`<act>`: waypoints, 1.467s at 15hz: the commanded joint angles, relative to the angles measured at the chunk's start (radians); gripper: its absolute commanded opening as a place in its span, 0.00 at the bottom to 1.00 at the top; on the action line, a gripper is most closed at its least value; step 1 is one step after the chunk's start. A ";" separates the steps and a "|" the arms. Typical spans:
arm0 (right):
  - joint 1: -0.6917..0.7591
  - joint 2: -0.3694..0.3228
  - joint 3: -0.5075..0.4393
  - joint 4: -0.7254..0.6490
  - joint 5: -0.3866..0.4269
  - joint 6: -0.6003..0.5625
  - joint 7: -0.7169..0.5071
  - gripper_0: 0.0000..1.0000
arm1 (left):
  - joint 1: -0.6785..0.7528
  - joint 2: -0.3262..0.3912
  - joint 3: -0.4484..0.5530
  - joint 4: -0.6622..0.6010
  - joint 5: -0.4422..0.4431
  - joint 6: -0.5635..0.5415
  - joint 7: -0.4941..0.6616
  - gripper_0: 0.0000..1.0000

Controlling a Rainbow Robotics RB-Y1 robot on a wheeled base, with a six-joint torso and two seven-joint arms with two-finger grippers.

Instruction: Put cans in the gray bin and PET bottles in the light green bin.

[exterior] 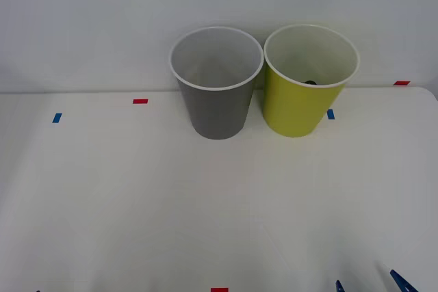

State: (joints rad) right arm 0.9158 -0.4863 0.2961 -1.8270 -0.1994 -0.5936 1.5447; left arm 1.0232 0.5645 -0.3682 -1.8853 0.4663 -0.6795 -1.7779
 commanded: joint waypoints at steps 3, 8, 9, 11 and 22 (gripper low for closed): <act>0.000 0.000 0.000 0.000 0.000 0.000 0.000 1.00 | 0.000 0.000 0.000 0.000 0.000 0.000 0.000 1.00; 0.000 0.000 0.000 0.000 0.000 0.000 0.000 1.00 | 0.000 0.000 0.000 0.000 0.000 0.000 0.000 1.00; 0.000 0.000 0.000 0.000 0.000 0.000 0.000 1.00 | 0.000 0.000 0.000 0.000 0.000 0.000 0.000 1.00; 0.000 0.000 0.000 0.000 0.000 0.000 0.000 1.00 | 0.000 0.000 0.000 0.000 0.000 0.000 0.000 1.00; 0.000 0.000 0.000 0.000 0.000 0.000 0.000 1.00 | 0.000 0.000 0.000 0.000 0.000 0.000 0.000 1.00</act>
State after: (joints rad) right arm 0.9158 -0.4863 0.2961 -1.8270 -0.1994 -0.5936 1.5447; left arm 1.0232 0.5645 -0.3682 -1.8853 0.4663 -0.6795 -1.7779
